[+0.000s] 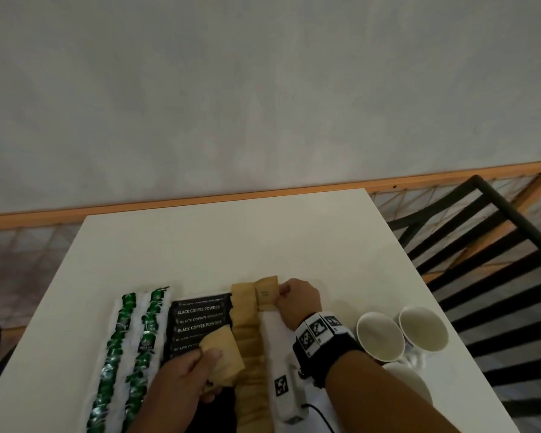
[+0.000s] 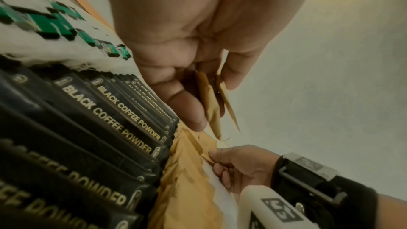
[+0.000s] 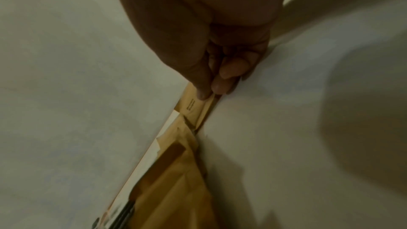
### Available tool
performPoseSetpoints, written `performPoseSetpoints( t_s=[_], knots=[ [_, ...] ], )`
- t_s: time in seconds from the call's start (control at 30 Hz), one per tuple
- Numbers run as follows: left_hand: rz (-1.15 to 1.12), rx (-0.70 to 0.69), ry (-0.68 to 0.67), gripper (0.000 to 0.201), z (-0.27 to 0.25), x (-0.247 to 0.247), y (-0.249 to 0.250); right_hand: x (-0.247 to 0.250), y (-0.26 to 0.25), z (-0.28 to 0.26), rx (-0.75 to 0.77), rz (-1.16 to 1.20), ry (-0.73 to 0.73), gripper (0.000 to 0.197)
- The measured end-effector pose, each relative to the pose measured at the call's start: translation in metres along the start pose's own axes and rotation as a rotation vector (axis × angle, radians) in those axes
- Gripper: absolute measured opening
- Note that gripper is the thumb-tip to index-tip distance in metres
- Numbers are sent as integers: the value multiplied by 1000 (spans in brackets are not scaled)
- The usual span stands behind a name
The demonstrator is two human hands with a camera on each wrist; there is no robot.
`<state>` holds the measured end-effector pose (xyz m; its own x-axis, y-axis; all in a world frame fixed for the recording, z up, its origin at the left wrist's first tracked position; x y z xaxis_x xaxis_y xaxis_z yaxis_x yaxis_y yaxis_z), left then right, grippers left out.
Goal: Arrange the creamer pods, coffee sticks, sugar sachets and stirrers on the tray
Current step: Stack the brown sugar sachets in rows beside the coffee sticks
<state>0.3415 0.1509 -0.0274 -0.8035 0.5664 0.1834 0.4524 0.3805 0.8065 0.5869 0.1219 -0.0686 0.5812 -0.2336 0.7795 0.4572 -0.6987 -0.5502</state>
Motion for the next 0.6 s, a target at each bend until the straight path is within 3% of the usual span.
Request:
performPoseSetpoints(
  t_s=[0.2,0.33,0.47,0.5,0.6],
  knots=[
    [19,-62,-18,23,3,-6,4,-4,-2,-4,-26,62,20,7],
    [38,-110,-5,25,3,-8,12,-5,2,-8,-35,172,47,10],
    [52,-135,-3,27,5,-9,16,6,-8,-23,123,176,78,13],
    [65,-140,-2,28,6,-9,16,7,-12,-30,165,239,32,21],
    [87,-165,9,29,7,-12,16,2,-26,-59,200,586,-328,28]
  ],
)
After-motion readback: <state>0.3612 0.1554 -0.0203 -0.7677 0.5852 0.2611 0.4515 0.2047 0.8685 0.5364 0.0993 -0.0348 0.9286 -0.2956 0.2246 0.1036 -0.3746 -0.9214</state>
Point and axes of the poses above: each hand's wrist, its own z-axis towards the middle knuckle, its own x-axis out of the back of the hand, y = z × x, the point moved 6 cm from there along z, towards the middle knuckle, and after that the axes turned 2 degrees about -z, right-handed, at the moved point
